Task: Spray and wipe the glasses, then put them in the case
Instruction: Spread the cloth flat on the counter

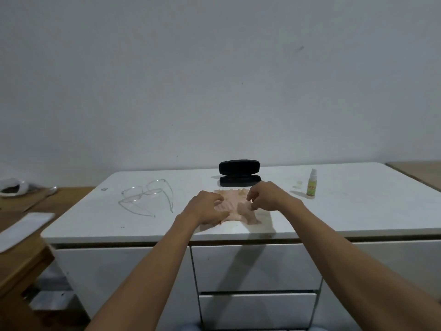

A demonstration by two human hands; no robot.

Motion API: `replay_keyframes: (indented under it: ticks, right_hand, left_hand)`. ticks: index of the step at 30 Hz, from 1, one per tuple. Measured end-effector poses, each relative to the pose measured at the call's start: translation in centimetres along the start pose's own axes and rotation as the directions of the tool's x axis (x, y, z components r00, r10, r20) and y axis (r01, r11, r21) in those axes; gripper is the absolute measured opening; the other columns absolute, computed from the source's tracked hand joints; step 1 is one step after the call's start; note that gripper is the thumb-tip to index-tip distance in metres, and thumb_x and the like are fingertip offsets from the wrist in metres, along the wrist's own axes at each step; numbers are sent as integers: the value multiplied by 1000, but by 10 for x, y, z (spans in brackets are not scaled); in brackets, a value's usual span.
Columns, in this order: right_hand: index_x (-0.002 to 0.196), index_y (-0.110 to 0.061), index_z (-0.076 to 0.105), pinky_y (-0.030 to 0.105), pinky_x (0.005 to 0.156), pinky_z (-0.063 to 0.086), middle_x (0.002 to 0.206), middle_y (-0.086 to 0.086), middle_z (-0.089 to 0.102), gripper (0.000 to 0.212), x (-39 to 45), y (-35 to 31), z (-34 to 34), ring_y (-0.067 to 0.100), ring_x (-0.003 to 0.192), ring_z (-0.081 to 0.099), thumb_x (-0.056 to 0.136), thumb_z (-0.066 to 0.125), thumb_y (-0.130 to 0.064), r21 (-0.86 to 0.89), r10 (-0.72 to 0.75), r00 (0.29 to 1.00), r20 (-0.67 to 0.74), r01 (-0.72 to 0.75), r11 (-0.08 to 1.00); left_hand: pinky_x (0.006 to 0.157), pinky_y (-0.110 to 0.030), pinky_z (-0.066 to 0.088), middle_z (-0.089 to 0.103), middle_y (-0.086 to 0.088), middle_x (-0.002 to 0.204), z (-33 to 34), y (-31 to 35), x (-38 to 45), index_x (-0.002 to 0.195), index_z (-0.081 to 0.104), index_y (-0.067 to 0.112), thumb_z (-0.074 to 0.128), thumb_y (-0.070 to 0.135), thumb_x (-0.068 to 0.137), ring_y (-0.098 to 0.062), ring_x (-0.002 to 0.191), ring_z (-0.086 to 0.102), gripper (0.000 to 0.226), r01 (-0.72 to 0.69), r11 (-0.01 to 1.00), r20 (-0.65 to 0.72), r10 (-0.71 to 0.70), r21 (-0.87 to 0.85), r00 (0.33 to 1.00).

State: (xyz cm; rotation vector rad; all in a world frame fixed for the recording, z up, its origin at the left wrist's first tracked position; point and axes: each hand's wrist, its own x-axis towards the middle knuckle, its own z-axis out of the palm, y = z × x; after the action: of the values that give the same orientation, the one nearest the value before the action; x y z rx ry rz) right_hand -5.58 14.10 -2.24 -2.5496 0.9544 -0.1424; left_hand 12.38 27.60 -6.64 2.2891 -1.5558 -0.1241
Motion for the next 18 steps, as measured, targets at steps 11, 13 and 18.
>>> replay_keyframes:
  ticks: [11, 13, 18]
  right_hand:
    - [136, -25, 66, 37, 105, 46, 140, 0, 60, 59, 3, -1, 9, 25, 127, 55, 79, 84, -27, -101, 34, 990, 139, -20, 995]
    - [134, -24, 67, 34, 102, 46, 140, 0, 60, 57, 6, -1, 9, 25, 126, 55, 79, 84, -27, -128, 35, 987, 156, -15, 992]
    - [128, -19, 70, 34, 95, 51, 136, 5, 61, 46, 23, -23, 10, 24, 118, 60, 84, 80, -19, -71, -69, 997, 39, 72, 995]
  left_hand:
    - [104, -38, 39, 57, 2, 145, -9, -3, -25, 140, 58, 28, 64, 79, 74, -19, 139, 41, 84, -80, 991, 48, 75, 111, 996]
    - [107, -39, 38, 56, 5, 147, -11, -3, -28, 140, 58, 27, 62, 79, 77, -18, 141, 39, 82, -101, 987, 42, 97, 126, 994]
    - [106, -38, 42, 61, 6, 140, -32, -30, -33, 131, 64, 29, 54, 81, 81, -15, 133, 47, 73, -54, 995, -129, 65, 89, 989]
